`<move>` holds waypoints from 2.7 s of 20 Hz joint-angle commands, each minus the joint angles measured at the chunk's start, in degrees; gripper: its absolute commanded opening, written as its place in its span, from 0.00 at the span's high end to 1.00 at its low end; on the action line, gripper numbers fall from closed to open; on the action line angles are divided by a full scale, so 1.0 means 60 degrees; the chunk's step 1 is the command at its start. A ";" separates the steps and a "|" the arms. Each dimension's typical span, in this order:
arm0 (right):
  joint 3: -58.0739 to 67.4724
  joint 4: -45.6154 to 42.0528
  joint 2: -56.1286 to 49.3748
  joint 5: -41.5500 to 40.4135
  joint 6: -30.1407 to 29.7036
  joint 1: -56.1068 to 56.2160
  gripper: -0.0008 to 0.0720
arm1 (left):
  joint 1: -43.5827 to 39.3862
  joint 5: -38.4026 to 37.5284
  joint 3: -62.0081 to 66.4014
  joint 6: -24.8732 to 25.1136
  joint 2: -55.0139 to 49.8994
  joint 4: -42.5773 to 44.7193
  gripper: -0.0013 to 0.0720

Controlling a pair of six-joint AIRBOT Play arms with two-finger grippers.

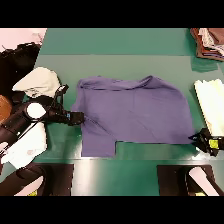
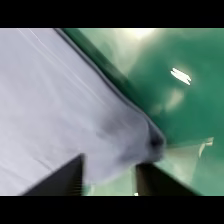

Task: Fold the shirts.

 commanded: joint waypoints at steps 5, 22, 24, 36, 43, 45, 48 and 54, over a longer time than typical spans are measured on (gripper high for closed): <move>0.0375 0.0033 0.0426 -0.0925 -0.0248 0.1650 0.97 | 0.0000 -0.0047 0.0193 -0.0015 0.0015 0.0124 0.95; 1.3340 0.0022 0.1246 0.0452 -0.0120 0.5584 0.97 | 0.0047 -0.4007 1.4819 -0.0015 0.0193 0.3661 0.95; 1.4462 0.0022 0.1177 0.0707 -0.0120 0.5246 0.97 | 0.0047 -0.3231 1.4841 -0.0098 0.0809 0.3657 0.95; 1.3562 0.0503 0.0262 0.1577 -0.0044 0.5005 0.97 | 0.0047 -0.2922 1.0856 -0.0109 0.0816 0.5195 0.95; 1.0823 -0.1468 -0.3042 0.1421 0.0412 0.7413 0.97 | 0.0051 -0.2098 0.7457 -0.0087 -0.2076 0.5603 0.95; 1.0542 -0.1461 -0.4054 0.0994 0.0415 0.7424 0.97 | 0.0324 -0.1249 0.7286 -0.0124 -0.3213 0.5548 0.95; 1.0932 -0.1366 -0.5402 0.0178 0.0415 0.7253 0.97 | 0.1282 0.0324 0.7293 -0.0583 -0.4575 0.4921 0.95; 1.2950 -0.1395 -0.6918 0.0076 0.0408 0.7304 0.97 | 0.2200 0.1636 0.7293 0.1169 -0.5136 0.2386 0.95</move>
